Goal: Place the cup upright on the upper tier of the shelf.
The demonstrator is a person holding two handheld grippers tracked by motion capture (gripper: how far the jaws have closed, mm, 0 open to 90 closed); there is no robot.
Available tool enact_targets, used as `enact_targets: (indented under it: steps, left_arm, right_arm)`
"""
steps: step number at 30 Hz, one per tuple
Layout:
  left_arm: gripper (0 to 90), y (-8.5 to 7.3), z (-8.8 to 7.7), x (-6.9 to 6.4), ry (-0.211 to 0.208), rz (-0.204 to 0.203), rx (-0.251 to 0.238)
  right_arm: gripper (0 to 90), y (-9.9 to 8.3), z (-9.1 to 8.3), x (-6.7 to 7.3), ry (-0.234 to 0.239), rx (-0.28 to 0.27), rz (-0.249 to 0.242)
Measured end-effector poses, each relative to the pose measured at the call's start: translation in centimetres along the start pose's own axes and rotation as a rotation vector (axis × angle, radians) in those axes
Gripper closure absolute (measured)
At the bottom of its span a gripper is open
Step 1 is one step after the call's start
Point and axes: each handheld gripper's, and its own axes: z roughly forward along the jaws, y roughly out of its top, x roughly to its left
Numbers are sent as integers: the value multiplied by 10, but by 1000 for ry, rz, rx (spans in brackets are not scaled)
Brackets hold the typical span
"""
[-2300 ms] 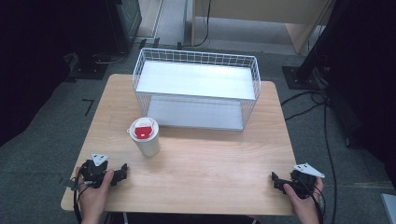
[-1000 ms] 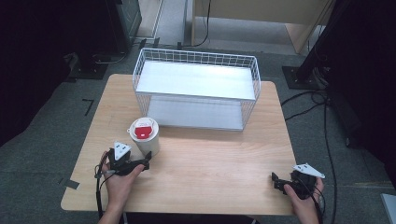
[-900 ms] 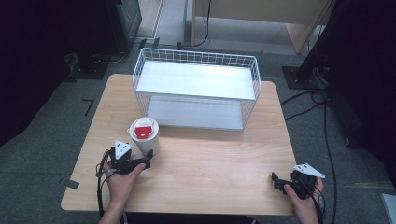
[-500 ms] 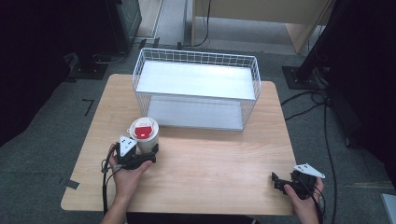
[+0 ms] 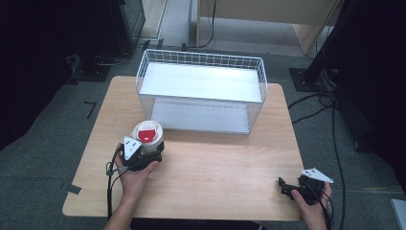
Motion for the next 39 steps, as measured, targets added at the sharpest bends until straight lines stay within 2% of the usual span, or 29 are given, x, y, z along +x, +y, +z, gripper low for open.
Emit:
enact_targets:
  steps: [7,15,20,26,35,39]
  left_arm:
    - [88,0,0,-1,12,24,-24]
    - [90,1,0,-2,14,14,-38]
    - [91,6,-3,-5,5,18,-66]
    - [91,23,-9,-12,-10,40,-115]
    - [92,62,-12,-27,-38,67,-203]
    - [92,73,-11,-30,-44,80,-220]
  right_arm:
    - [0,0,0,0,1,-2,-1]
    - [0,0,0,0,2,-2,3]
    - [0,0,0,0,3,-3,3]
    - [0,0,0,0,3,-3,3]
    - [0,0,0,0,3,-3,4]
    - [0,0,0,-1,4,-5,1]
